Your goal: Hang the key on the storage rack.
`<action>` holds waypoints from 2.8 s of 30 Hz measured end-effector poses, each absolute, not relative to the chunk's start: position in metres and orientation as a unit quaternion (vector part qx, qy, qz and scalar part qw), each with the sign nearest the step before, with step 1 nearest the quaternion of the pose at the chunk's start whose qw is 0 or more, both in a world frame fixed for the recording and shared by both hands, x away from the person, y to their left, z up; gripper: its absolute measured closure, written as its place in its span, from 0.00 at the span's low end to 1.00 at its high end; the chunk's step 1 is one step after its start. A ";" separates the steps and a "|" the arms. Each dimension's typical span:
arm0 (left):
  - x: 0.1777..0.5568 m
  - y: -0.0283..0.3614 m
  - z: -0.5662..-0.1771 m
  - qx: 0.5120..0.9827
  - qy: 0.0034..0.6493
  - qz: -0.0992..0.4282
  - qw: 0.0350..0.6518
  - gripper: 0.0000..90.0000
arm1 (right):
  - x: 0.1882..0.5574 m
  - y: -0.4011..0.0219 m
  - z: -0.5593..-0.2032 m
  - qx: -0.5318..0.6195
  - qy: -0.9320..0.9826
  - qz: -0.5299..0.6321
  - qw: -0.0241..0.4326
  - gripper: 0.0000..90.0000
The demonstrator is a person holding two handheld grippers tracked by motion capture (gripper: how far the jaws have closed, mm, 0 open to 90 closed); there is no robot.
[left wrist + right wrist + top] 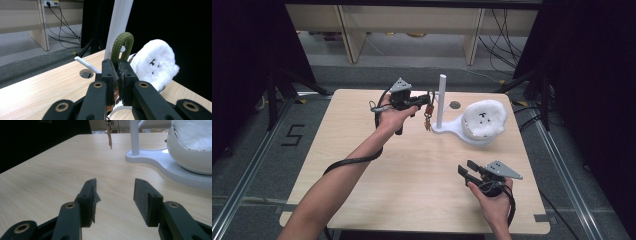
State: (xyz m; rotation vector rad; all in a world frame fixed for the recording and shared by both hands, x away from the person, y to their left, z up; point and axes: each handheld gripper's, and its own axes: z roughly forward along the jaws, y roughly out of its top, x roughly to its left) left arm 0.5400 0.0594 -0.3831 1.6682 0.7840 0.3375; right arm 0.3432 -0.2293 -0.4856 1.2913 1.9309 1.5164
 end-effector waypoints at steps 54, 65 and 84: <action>0.500 0.100 -0.392 0.778 0.334 0.178 0.502 0.45 | 0.343 -0.235 -0.490 0.453 0.686 0.531 0.207 0.58; 0.466 0.130 -0.409 0.780 0.325 0.197 0.497 0.42 | 0.342 -0.235 -0.490 0.459 0.681 0.535 0.196 0.57; 0.403 0.213 -0.463 0.745 0.377 0.249 0.491 0.42 | 0.346 -0.242 -0.494 0.466 0.678 0.530 0.205 0.55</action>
